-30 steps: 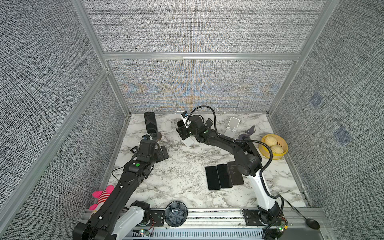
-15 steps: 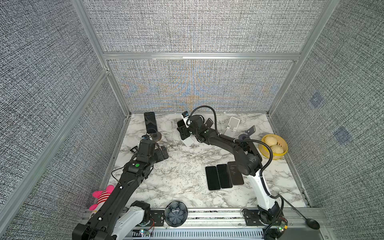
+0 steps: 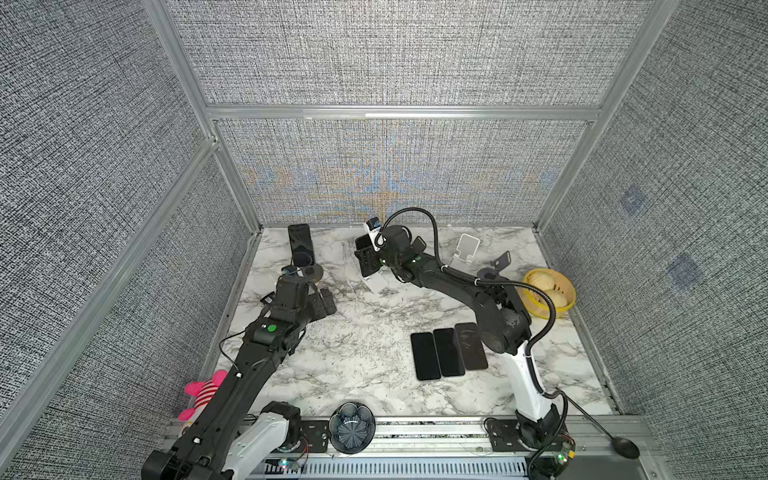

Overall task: Remove the phone from the phone stand
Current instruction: 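Lift the black phone off the white stand toward the robot with the right gripper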

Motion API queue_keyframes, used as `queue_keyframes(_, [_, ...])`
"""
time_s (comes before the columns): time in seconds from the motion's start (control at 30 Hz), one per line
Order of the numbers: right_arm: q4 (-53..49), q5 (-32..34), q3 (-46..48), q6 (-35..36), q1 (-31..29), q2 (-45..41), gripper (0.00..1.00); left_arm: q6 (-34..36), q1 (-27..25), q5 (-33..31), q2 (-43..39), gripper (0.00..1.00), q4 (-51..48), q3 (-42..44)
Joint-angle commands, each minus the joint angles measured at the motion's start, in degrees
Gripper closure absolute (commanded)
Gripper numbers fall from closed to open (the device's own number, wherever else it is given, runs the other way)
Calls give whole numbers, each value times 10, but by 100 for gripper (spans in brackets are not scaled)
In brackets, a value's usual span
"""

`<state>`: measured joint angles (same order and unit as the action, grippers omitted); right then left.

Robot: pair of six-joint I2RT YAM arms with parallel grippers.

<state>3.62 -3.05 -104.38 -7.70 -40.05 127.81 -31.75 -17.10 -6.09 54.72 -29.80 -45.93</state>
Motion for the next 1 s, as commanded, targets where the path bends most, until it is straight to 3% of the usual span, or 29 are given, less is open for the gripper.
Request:
queue_keyframes(0.0, [7, 12, 11, -26, -1, -26, 35, 4, 1, -14, -4, 2, -22, -12])
queue_keyframes(0.27, [-74, 47, 58, -67, -8, -114, 37, 41, 1, -36, 19, 2, -77, -87])
queue_keyframes(0.57, [-342, 99, 100, -141, -26, -248, 40, 120, 20, -59, 78, 1, -160, -182])
queue_keyframes(0.73, [-487, 67, 111, -199, -35, -282, 44, 168, 33, -70, 110, 1, -132, -189])
queue_keyframes(0.97, [-617, 9, 128, -274, -55, -289, 46, 159, 55, -83, 94, 1, -85, -141])
